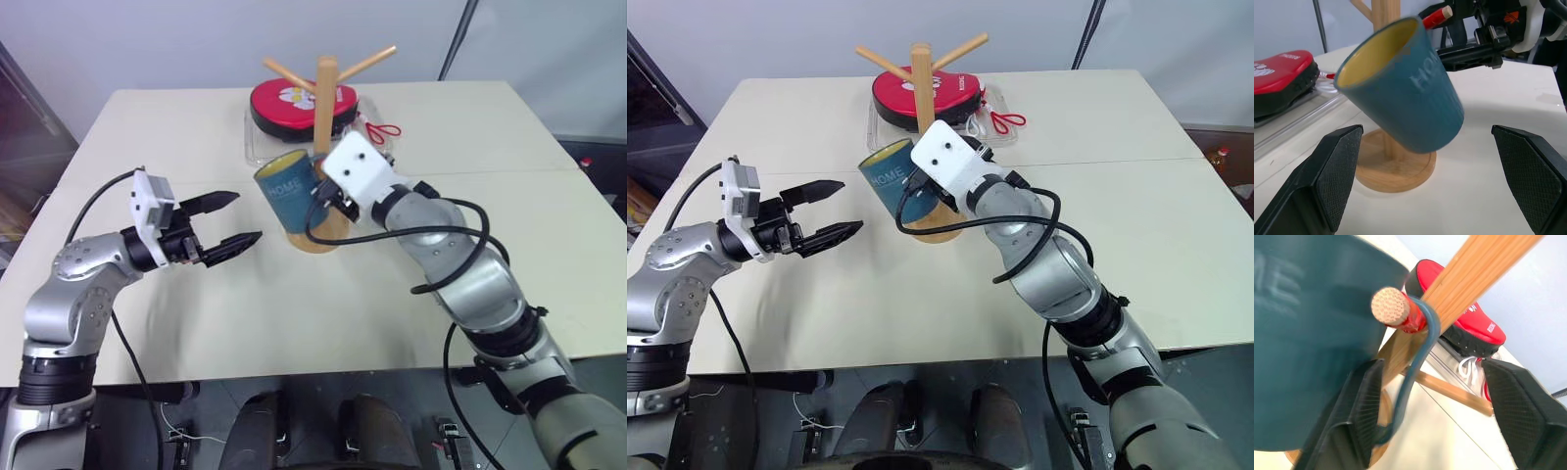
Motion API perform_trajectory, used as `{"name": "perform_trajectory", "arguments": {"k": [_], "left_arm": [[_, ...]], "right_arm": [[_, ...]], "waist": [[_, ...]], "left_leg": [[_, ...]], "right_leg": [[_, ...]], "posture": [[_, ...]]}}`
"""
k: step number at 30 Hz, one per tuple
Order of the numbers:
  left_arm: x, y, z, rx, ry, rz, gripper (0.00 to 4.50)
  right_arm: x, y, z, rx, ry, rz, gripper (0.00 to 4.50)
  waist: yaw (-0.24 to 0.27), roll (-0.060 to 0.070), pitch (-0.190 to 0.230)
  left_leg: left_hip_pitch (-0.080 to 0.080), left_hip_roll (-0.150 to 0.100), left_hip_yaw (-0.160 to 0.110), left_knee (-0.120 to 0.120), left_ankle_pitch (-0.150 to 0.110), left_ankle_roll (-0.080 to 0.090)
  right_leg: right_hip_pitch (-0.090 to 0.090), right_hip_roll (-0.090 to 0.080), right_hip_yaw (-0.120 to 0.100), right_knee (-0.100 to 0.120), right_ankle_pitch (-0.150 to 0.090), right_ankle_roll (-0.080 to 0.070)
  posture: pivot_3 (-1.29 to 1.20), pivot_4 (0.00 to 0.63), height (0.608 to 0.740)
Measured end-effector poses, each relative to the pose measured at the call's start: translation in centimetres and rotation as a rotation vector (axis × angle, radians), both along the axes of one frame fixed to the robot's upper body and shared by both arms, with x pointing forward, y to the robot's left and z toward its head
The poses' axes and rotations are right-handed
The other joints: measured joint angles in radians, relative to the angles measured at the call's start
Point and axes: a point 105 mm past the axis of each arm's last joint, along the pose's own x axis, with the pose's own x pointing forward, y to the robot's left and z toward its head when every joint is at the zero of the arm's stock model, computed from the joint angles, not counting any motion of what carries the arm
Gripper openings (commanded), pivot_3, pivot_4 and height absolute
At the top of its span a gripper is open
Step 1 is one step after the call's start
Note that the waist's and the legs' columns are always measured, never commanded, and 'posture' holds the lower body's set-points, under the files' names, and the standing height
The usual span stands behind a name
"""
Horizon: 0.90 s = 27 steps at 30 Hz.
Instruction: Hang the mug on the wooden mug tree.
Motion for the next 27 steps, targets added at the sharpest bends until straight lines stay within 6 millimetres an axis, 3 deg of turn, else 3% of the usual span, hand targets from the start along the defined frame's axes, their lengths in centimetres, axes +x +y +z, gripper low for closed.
{"name": "perform_trajectory", "arguments": {"k": [5, 12, 17, 20, 24, 27], "left_arm": [[1.1, 0.9, -0.7, -0.005, 0.030, 0.075, 4.50], [3.0, 2.3, -2.0, -0.016, 0.046, 0.214, 4.50], [4.9, 5.4, -4.2, -0.040, 0.061, 0.444, 4.50], [5.3, 6.9, -5.8, -0.047, 0.060, 0.565, 4.50], [5.2, 8.7, -7.8, -0.044, 0.070, 0.699, 4.50], [4.9, 9.1, -8.7, -0.047, 0.078, 0.741, 4.50]], "right_arm": [[-1.6, -1.3, 1.7, 0.016, -0.063, 0.065, 3.00], [-4.0, -4.1, 0.5, 0.249, 0.005, 0.161, 3.00], [-4.6, -9.7, -3.3, 0.501, 0.091, 0.038, 3.00], [-4.6, -11.9, -5.9, 0.582, 0.108, -0.032, 3.00], [-4.3, -13.1, -9.3, 0.648, 0.142, -0.077, 3.00], [-3.8, -12.9, -10.1, 0.662, 0.135, -0.066, 3.00]], "waist": [[0.003, -0.001, 0.000], [0.005, -0.002, 0.001], [0.006, -0.004, 0.000], [0.002, -0.004, 0.000], [0.001, -0.004, 0.000], [0.004, -0.004, 0.000]], "left_leg": [[0.000, 0.000, 0.000, -0.001, 0.000, 0.000], [0.000, 0.000, 0.000, -0.002, 0.000, 0.000], [0.001, 0.000, 0.000, -0.003, 0.000, 0.000], [0.002, 0.000, 0.000, -0.004, 0.000, 0.000], [0.002, 0.000, 0.000, -0.003, 0.000, 0.000], [0.002, 0.000, 0.000, -0.003, 0.000, 0.000]], "right_leg": [[0.000, 0.000, 0.000, -0.001, 0.000, 0.000], [0.000, 0.000, 0.000, -0.001, 0.000, 0.000], [0.001, 0.000, 0.000, -0.002, 0.000, 0.000], [0.001, 0.000, 0.000, -0.002, 0.000, 0.000], [0.001, 0.000, 0.000, -0.001, 0.000, 0.000], [0.001, 0.000, 0.000, -0.001, 0.000, 0.000]], "posture": [[0.00, 0.150, 0.740], [0.00, 0.150, 0.740], [0.00, 0.150, 0.740], [0.00, 0.150, 0.740], [0.00, 0.150, 0.740], [0.00, 0.150, 0.740]]}}
